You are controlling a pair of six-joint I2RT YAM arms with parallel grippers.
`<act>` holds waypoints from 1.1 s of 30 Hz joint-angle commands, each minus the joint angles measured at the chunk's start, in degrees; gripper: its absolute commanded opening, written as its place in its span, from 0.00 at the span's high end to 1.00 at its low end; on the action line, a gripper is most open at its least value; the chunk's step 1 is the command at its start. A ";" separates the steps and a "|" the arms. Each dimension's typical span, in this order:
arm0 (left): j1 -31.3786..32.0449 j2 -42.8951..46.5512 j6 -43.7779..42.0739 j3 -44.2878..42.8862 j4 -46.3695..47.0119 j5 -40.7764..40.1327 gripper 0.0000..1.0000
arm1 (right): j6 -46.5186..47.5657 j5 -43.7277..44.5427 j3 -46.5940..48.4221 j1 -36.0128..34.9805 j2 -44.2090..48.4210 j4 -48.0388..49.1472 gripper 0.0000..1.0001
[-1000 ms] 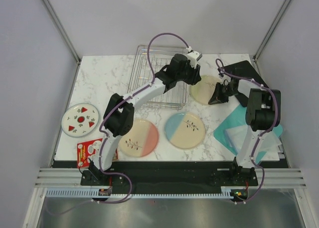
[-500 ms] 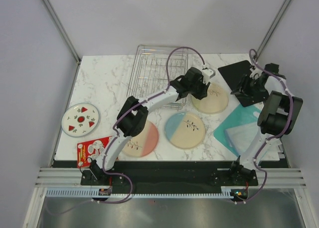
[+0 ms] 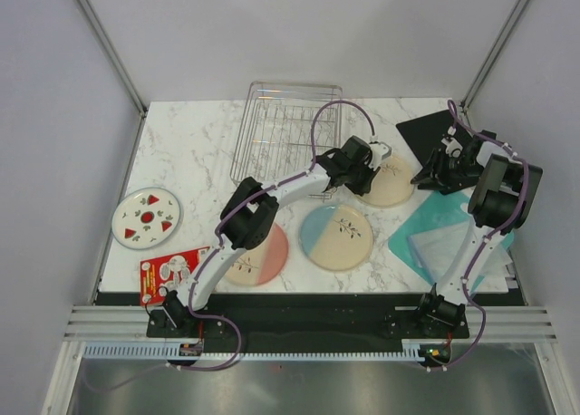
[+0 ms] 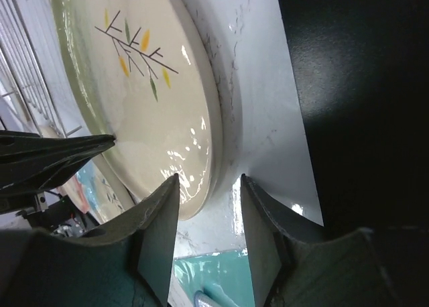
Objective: Load the plates into the dish rack
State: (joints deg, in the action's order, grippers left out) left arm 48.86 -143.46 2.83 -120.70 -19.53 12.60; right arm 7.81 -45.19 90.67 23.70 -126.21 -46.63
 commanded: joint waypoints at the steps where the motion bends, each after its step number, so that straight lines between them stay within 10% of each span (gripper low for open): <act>1: -0.08 -1.65 -1.34 -1.81 -2.27 1.28 0.98 | 2.56 -4.38 0.12 0.20 -2.80 -0.74 0.50; 33: 3.61 -13.86 -5.02 -21.68 -27.76 3.39 0.98 | -5.70 -11.67 -0.15 -2.96 -12.21 3.30 0.50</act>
State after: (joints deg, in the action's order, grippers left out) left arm 51.22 -152.79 0.93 -141.62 -40.36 17.54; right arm -0.05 -63.37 92.27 24.77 -134.98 -46.22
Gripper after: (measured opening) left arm 0.029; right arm 0.499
